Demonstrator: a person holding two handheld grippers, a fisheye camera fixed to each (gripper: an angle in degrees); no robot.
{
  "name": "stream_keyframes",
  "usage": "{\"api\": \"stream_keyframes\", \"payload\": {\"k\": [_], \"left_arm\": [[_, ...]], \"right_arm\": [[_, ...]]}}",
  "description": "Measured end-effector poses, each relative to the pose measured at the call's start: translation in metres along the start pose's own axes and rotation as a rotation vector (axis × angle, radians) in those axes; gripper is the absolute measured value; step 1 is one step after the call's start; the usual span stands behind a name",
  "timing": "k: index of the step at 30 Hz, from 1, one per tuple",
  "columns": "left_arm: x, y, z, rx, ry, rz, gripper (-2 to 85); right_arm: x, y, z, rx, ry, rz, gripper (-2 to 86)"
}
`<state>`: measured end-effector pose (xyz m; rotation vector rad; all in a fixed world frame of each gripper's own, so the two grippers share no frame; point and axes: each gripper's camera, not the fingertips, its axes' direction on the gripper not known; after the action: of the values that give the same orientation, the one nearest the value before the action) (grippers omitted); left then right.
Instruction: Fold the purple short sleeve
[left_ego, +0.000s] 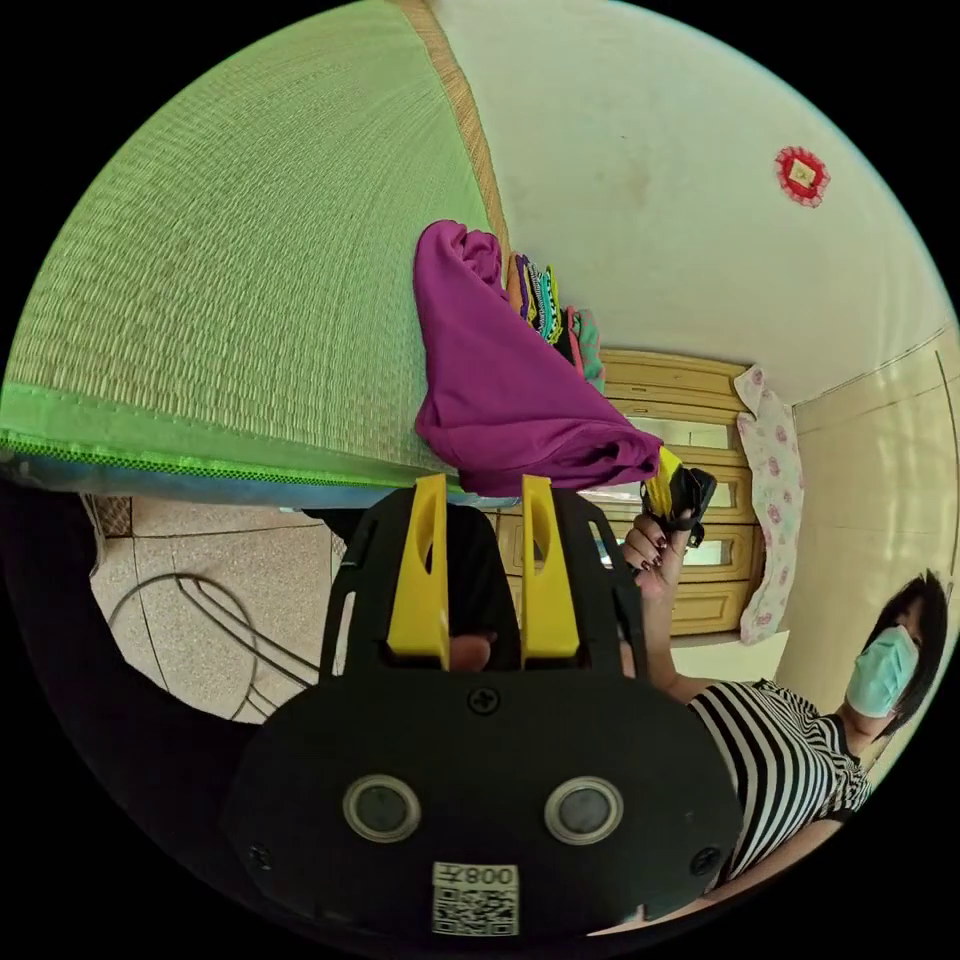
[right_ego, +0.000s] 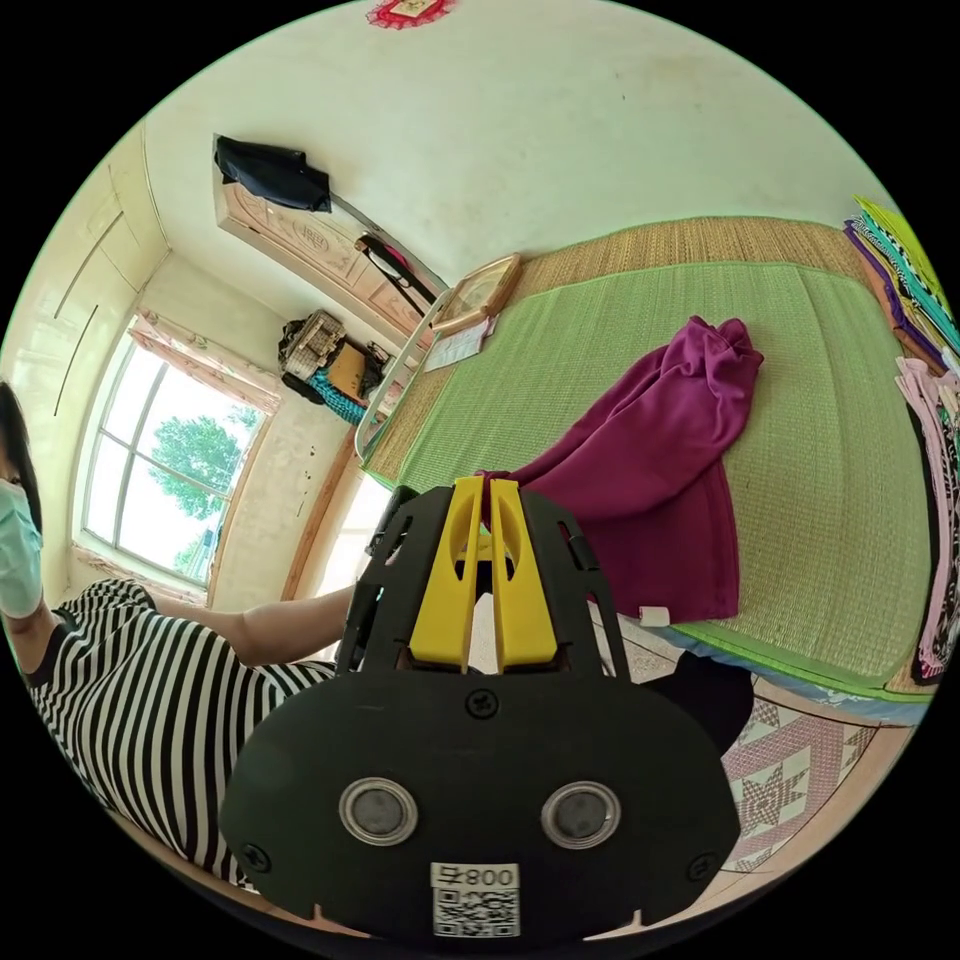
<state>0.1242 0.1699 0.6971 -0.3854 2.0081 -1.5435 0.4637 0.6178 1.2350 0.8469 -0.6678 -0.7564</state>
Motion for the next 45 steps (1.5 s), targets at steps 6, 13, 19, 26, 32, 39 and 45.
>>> {"api": "stream_keyframes", "payload": {"k": [6, 13, 19, 26, 32, 39, 45], "left_arm": [[0.014, -0.012, 0.004, 0.002, 0.109, -0.091, 10.0], [0.05, -0.011, -0.011, 0.004, 0.217, -0.076, 2.3], [0.082, 0.001, -0.049, 0.063, 0.29, -0.031, 1.1], [0.123, 0.006, -0.075, 0.075, 0.345, 0.049, 0.8], [0.155, 0.013, -0.075, 0.038, 0.369, 0.091, 0.8], [0.188, 0.025, -0.068, -0.012, 0.367, 0.143, 0.7], [0.204, 0.036, -0.046, -0.063, 0.364, 0.153, 0.7]], "right_arm": [[0.029, -0.006, 0.001, 0.011, -0.007, 0.021, 0.8], [0.069, -0.01, 0.002, 0.036, -0.006, 0.054, 0.8], [0.118, 0.004, 0.001, 0.045, 0.038, 0.118, 0.9], [0.168, 0.033, 0.007, 0.043, 0.151, 0.177, 0.9], [0.183, 0.041, 0.018, 0.068, 0.165, 0.138, 2.7], [0.16, 0.029, 0.065, 0.044, 0.141, -0.016, 6.7], [0.121, 0.02, 0.119, 0.007, 0.211, -0.199, 9.5]]}}
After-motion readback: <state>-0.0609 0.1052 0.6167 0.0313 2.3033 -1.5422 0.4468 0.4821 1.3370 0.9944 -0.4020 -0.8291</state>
